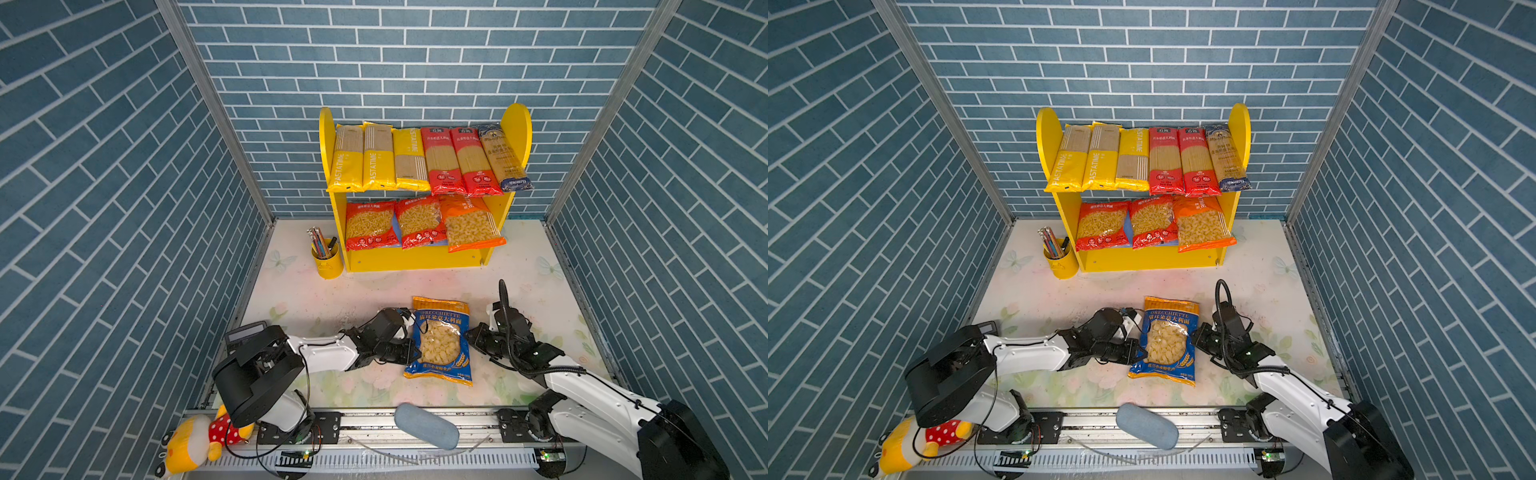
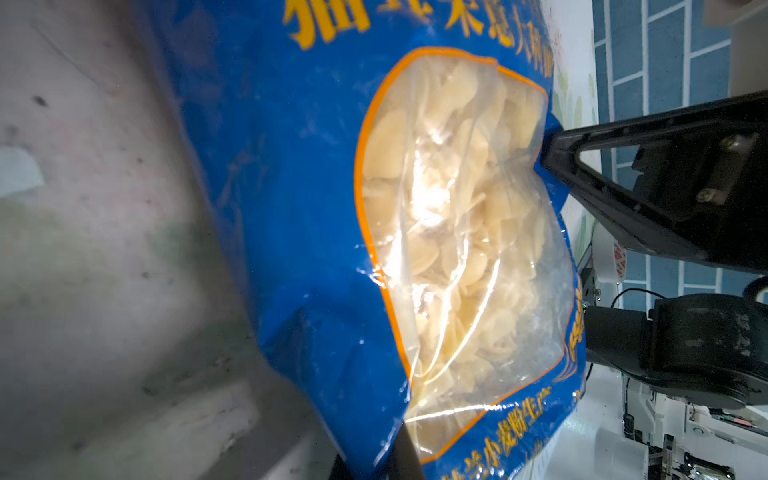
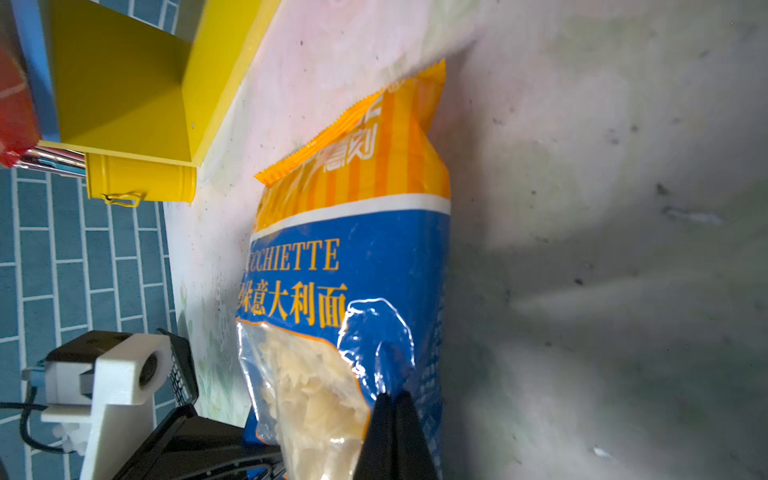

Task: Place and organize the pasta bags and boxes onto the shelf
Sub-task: 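Carry the ORECCHIETTE bag with both grippers to the space under the lower shelf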

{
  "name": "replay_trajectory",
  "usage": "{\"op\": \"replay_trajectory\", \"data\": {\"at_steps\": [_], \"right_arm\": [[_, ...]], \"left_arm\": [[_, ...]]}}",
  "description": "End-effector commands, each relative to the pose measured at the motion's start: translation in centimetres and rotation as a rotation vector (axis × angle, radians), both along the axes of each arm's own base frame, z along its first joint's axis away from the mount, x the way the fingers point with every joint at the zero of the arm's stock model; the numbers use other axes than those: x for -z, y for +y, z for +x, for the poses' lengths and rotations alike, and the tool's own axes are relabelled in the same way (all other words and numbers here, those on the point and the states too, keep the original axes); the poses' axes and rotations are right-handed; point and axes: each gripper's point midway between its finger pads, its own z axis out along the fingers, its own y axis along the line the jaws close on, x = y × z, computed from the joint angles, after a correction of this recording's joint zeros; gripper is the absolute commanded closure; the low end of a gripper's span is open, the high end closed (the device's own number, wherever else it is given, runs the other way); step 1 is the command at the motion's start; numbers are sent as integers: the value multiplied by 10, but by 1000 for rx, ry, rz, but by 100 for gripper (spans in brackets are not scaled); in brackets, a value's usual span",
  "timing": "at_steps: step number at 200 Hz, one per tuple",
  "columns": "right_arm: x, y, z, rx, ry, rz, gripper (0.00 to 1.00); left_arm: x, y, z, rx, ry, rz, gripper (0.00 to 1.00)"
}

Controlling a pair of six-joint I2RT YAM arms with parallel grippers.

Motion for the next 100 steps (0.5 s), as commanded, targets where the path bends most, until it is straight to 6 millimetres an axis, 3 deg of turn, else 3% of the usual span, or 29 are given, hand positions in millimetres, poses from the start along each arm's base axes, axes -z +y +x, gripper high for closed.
{"op": "replay_trajectory", "data": {"at_steps": [1,50,73,77,100], "right_arm": [[-33,13,31,9,-180,51,100],[-70,45,70,-28,-312,128,100],[-91,55,93,-18,-402,144,100],[-93,57,97,-18,-414,148,100],[-104,68,119,-10,-469,175,100]], "left_arm": [[-26,-3,26,-23,-110,-25,99],[-51,13,58,-24,-268,55,100],[-50,33,85,-103,-297,83,100],[-58,32,93,-112,-320,72,100],[-66,35,115,-132,-396,104,100]]}}
